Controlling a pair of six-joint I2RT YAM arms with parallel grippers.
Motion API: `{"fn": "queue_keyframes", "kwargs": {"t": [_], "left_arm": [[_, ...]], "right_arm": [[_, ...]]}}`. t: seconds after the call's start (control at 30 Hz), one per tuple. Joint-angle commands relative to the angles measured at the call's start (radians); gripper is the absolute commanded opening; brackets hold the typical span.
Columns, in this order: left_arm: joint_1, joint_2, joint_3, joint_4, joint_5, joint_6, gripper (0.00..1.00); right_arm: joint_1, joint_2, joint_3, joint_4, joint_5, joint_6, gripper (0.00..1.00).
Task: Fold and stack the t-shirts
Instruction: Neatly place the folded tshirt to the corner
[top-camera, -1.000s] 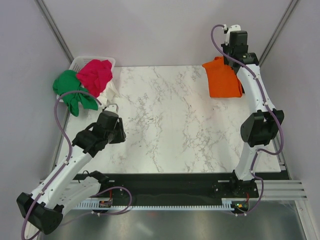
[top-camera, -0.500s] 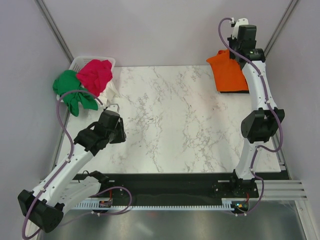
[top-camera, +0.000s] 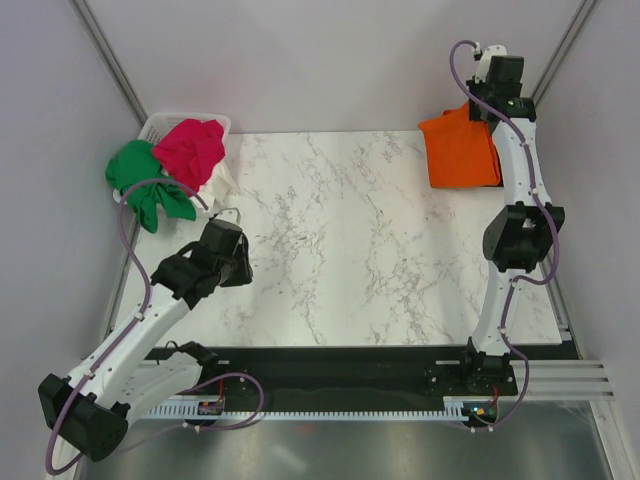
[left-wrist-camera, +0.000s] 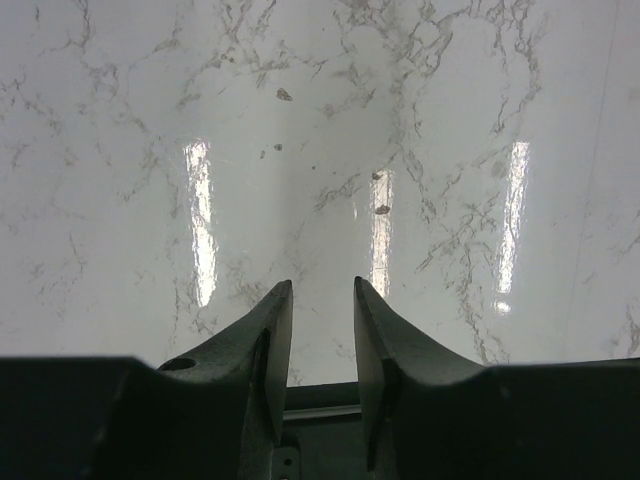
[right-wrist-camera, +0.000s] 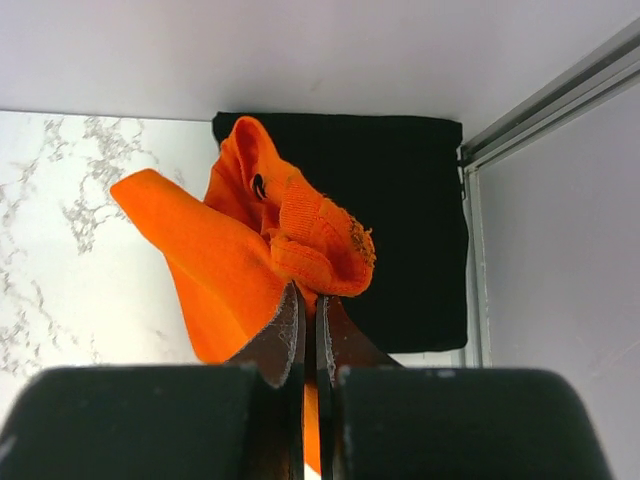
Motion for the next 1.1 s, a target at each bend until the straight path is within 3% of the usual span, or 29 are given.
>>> {"fn": "queue_keyframes", "kwargs": {"t": [0.0,0.27,0.53,0.6,0.63,0.67,0.77,0.9,1.07], "left_arm": [[-0.004,-0.009,0.005,0.011,-0.04,-0.032,0.38],[-0.004,0.008,0.008,0.008,-0.041,-0.035,0.37],[-0.006,0.012,0.006,0.005,-0.053,-0.042,0.37],[-0.006,0.018,0.009,0.003,-0.053,-0.04,0.37],[-0.004,0.02,0.009,0.003,-0.053,-0.042,0.37],[-0.006,0.017,0.009,0.002,-0.053,-0.042,0.37],[-0.004,0.008,0.009,0.002,-0.055,-0.042,0.37],[-0.006,-0.02,0.011,0.002,-0.052,-0.04,0.37],[-0.006,-0.049,0.012,0.003,-0.044,-0.037,0.37]], "right_arm": [[-0.029,0.029,0.094,0.076,-0.029,-0.013,0.0],[-0.049,0.158,0.116,0.224,-0.011,-0.065,0.0],[-0.051,0.335,0.15,0.483,0.141,-0.09,0.0],[-0.051,0.362,0.144,0.568,0.241,-0.074,0.19],[-0.052,0.383,0.144,0.589,0.282,-0.068,0.41],[-0.051,0.389,0.147,0.631,0.384,-0.048,0.97],[-0.051,0.367,0.15,0.619,0.498,-0.007,0.98],[-0.049,0.235,0.023,0.605,0.581,0.114,0.98],[-0.049,-0.015,-0.109,0.487,0.548,0.261,0.98]]}}
